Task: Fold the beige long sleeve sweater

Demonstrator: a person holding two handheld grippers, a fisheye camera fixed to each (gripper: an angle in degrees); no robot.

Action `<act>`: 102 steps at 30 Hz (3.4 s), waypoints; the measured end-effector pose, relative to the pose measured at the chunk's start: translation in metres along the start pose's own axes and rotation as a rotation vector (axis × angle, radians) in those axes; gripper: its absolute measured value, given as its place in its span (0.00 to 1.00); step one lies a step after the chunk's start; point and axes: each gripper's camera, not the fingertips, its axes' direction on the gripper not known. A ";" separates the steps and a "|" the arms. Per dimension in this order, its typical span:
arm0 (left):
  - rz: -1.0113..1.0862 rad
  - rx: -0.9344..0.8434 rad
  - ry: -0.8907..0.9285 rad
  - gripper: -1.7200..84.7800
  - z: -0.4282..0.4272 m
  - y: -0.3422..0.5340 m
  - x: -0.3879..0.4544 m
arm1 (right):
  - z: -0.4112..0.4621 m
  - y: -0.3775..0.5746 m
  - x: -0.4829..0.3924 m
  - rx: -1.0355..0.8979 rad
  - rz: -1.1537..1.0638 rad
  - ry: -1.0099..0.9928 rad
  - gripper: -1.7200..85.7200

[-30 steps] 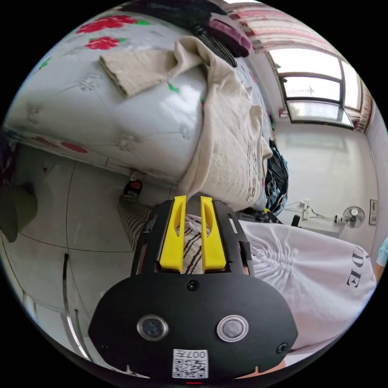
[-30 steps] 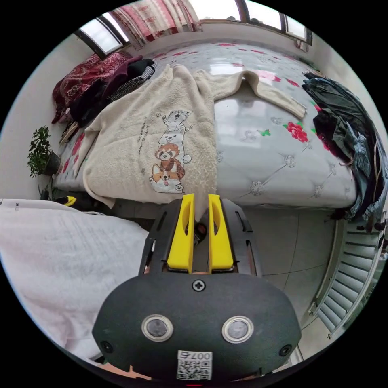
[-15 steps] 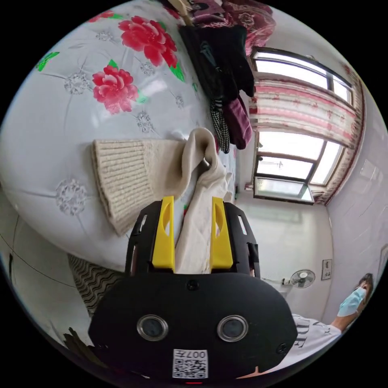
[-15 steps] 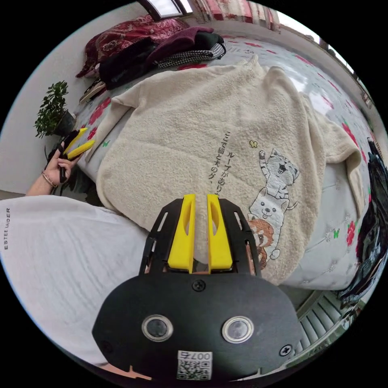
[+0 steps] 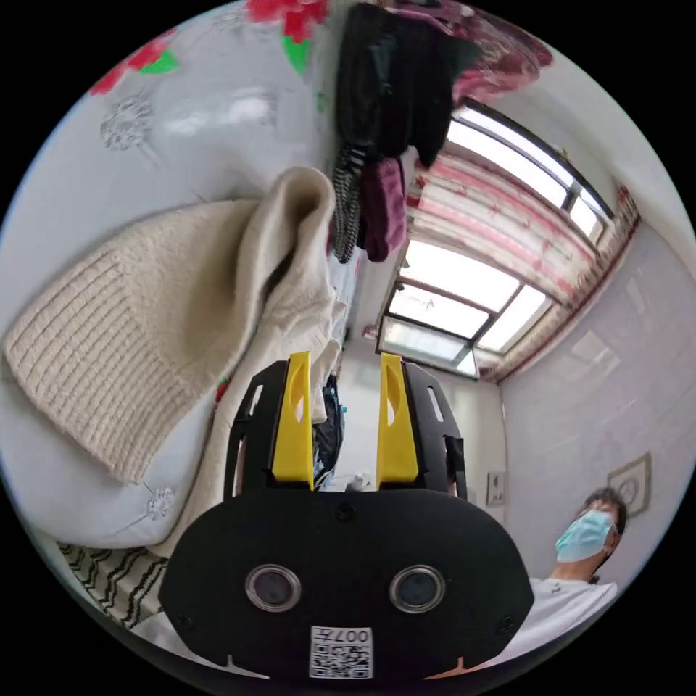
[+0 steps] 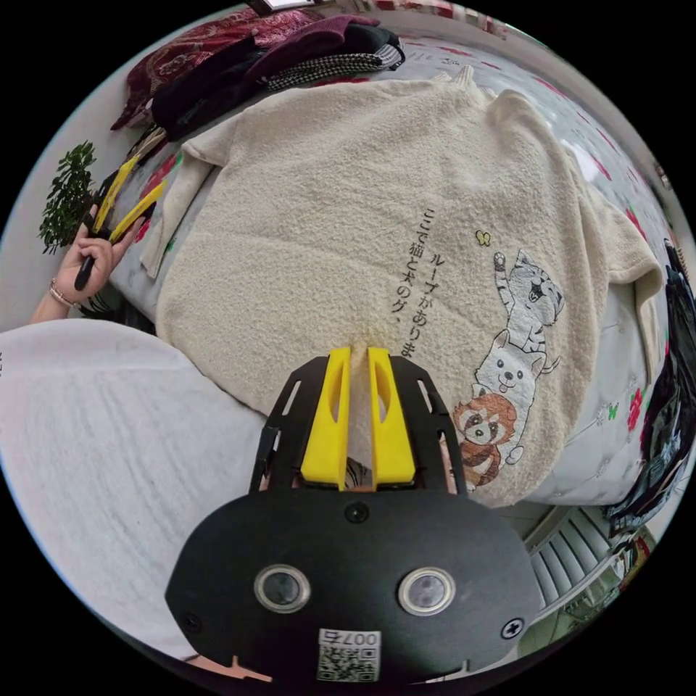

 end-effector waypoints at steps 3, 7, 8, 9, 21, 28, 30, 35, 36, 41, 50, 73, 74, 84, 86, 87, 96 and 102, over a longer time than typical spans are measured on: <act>-0.067 0.149 0.038 0.20 -0.011 -0.024 -0.008 | -0.006 -0.004 0.009 -0.020 -0.025 -0.018 0.04; -0.122 0.401 0.027 0.20 -0.039 -0.056 0.000 | -0.014 -0.007 0.023 -0.029 -0.042 -0.050 0.04; -0.142 0.423 0.036 0.19 -0.042 -0.062 0.000 | -0.016 -0.007 0.027 -0.032 -0.048 -0.057 0.04; -0.164 0.464 0.055 0.17 -0.047 -0.072 0.001 | -0.017 -0.008 0.028 -0.034 -0.053 -0.060 0.04; 0.628 0.326 -0.072 0.05 -0.095 -0.087 0.216 | -0.038 -0.011 0.067 -0.059 -0.127 -0.150 0.03; 0.173 0.093 -0.109 0.17 -0.017 -0.053 0.062 | -0.048 -0.017 0.085 -0.104 -0.158 -0.187 0.03; 0.091 0.162 -0.058 0.18 -0.010 -0.053 0.039 | -0.050 -0.019 0.085 -0.124 -0.179 -0.178 0.03; 0.099 0.266 -0.104 0.23 0.010 -0.098 0.046 | -0.056 -0.020 0.088 -0.154 -0.199 -0.160 0.03; 0.095 0.280 -0.113 0.24 0.016 -0.114 0.049 | -0.056 -0.020 0.088 -0.155 -0.199 -0.162 0.03; 0.066 0.259 -0.171 0.17 0.047 -0.164 0.059 | -0.061 -0.017 0.093 -0.168 -0.190 -0.174 0.03; 0.623 0.485 -0.064 0.01 -0.007 -0.074 0.127 | -0.080 -0.010 0.096 -0.086 -0.140 -0.201 0.02; 1.578 -1.295 -0.831 0.12 0.445 0.219 -0.003 | -0.123 0.024 0.187 0.254 0.279 -0.444 0.08; 1.583 -1.295 -0.878 0.12 0.446 0.225 -0.012 | -0.124 0.031 0.192 0.277 0.311 -0.437 0.09; 1.363 -0.705 -1.228 0.13 0.415 0.181 -0.011 | -0.155 0.014 0.195 0.458 0.313 -0.215 0.14; 1.253 -0.656 -1.233 0.16 0.423 0.151 -0.013 | -0.158 0.004 0.198 0.432 0.336 -0.066 0.14; 1.201 -0.631 -1.272 0.17 0.432 0.133 -0.019 | -0.158 0.003 0.200 0.429 0.351 -0.037 0.14; 0.932 -0.536 -1.333 0.07 0.458 0.058 -0.061 | -0.142 -0.005 0.199 0.328 0.351 -0.041 0.07; 0.907 -0.379 -1.203 0.07 0.424 0.036 -0.058 | -0.158 -0.016 0.194 0.395 0.310 -0.029 0.04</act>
